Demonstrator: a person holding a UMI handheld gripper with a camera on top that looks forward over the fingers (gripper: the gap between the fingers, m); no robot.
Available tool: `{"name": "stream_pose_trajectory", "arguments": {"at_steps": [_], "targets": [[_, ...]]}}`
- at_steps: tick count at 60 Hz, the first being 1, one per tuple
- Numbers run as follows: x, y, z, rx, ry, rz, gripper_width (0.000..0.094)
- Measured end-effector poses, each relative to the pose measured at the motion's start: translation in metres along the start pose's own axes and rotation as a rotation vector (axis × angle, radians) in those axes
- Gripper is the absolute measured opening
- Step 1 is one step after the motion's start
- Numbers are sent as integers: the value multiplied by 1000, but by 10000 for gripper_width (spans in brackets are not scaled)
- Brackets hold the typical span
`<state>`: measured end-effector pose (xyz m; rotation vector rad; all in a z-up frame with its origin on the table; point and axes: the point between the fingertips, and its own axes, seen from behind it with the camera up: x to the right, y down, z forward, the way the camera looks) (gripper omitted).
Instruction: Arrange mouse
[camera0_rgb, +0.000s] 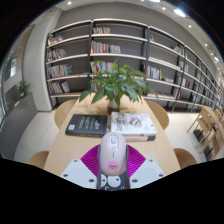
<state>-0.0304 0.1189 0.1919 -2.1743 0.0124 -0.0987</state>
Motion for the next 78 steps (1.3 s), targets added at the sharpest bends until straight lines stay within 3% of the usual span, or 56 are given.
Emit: {"name": "stream_pose_trajectory", "arguments": {"at_steps": [5,16,21,22,26,31,37,41,57,78], "targets": [[-4,72,25,-113,-33,-6,325],[-22,176,62,-286,-98,-4,323],[-24,202,74,-319,-95,6,365],[-24,196,78,-285,-93,6,368],[-23,196,77,-287,-92,2,407],[-22,197,77,-294,-85,-20,489],[-20,195,67,-330,-87,-55,849],[-27,176,52,-300,-116,-42,874],[-17,87,-71,-129,-44,10,874],[-1,87,-207,2,12,74,869]]}}
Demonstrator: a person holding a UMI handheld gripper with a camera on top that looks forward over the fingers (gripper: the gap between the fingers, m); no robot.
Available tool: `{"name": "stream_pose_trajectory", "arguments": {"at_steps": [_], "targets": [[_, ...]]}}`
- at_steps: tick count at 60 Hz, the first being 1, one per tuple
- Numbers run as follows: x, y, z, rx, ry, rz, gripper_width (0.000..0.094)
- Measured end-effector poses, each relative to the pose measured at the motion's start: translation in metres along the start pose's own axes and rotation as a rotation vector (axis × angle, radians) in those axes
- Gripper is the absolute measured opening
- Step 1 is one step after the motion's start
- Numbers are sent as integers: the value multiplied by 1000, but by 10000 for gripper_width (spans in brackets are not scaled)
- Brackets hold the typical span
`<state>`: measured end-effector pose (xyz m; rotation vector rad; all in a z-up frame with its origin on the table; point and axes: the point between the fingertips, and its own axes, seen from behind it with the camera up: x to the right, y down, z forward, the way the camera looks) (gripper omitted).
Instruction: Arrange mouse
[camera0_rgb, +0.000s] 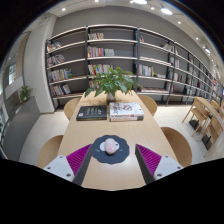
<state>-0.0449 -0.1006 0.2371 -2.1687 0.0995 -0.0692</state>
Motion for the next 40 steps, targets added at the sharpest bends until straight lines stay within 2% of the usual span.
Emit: {"name": "stream_pose_trajectory", "arguments": {"at_steps": [20,40], "targets": [[23,34,-36,-31,42,-30,871],[47,23,-31,-19,31,-33,870]]}}
